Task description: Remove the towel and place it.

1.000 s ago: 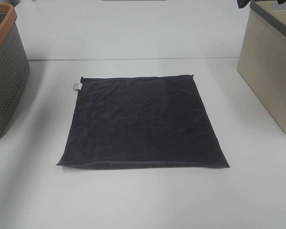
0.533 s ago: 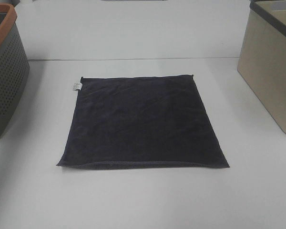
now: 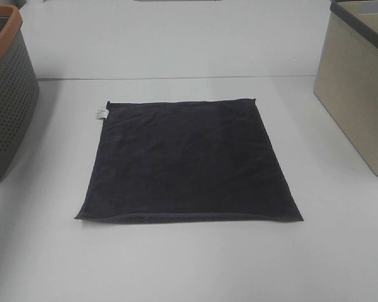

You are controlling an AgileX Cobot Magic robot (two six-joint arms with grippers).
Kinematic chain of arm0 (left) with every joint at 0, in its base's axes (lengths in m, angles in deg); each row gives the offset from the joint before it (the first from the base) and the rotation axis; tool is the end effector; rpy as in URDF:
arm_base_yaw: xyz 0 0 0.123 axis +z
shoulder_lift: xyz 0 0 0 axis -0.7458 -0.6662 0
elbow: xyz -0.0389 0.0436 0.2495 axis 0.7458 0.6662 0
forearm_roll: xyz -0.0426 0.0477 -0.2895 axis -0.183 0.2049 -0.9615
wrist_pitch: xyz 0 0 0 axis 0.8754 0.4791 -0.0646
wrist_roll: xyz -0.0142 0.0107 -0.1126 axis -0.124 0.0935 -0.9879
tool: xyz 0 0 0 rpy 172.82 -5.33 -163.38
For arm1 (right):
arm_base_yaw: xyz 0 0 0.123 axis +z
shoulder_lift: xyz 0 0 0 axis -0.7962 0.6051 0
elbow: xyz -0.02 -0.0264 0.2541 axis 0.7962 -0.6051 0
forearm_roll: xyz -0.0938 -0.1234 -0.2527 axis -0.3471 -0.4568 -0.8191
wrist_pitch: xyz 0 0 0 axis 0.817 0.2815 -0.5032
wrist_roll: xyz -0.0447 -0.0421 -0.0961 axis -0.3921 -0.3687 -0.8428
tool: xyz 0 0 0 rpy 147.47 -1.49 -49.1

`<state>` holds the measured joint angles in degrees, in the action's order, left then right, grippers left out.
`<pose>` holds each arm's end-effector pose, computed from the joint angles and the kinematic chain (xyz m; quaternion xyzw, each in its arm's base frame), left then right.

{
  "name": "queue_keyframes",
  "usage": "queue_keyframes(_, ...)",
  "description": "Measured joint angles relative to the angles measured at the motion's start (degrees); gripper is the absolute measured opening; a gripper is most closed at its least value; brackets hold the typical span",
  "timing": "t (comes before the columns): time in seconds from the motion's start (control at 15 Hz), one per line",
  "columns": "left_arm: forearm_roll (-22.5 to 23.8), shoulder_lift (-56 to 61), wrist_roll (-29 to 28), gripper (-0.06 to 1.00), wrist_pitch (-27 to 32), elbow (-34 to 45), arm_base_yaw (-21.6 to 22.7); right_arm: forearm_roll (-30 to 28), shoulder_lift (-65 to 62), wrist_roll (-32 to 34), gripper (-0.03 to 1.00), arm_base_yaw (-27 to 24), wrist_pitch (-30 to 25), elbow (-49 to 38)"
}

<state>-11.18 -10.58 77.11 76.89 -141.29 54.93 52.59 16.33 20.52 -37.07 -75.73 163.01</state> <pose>0.3276 0.0430 0.4391 -0.0607 0.9208 0.0409 0.3830 0.3736 0.0881 0.4182 -0.1058 0.9256 -0.0187 0.3630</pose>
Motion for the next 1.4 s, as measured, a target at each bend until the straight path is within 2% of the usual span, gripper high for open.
queue_keyframes(0.2, 0.6, 7.2, 0.0, 0.64, 0.0, 6.8, 0.0, 0.0, -7.2, 0.0, 0.71, 0.0, -0.2, -9.2)
queue_keyframes(0.53, 0.3, 21.9, 0.0, 0.64, 0.2, 24.3, 0.0, 0.9, -16.8, 0.0, 0.71, 0.0, -0.2, -22.3)
queue_keyframes(0.73, 0.2, 30.3, 0.0, 0.65, 0.2, 35.7, 0.0, 0.9, -22.9, 0.0, 0.71, 0.0, -0.1, -32.5)
queue_keyframes(0.8, 0.2, 36.3, 0.1, 0.68, 0.2, 41.9, 0.0, 0.9, -27.5, 0.0, 0.71, 0.0, 0.8, -39.9)
queue_keyframes(1.07, 0.2, 46.7, 0.2, 0.80, 0.3, 49.8, 0.0, 1.0, -35.3, 0.4, 0.71, 0.0, 4.4, -50.9)
queue_keyframes(1.4, 0.0, 60.7, 0.2, 0.80, 0.3, 58.7, 0.0, 1.9, -47.2, 0.4, 0.71, 0.0, 9.2, -63.5)
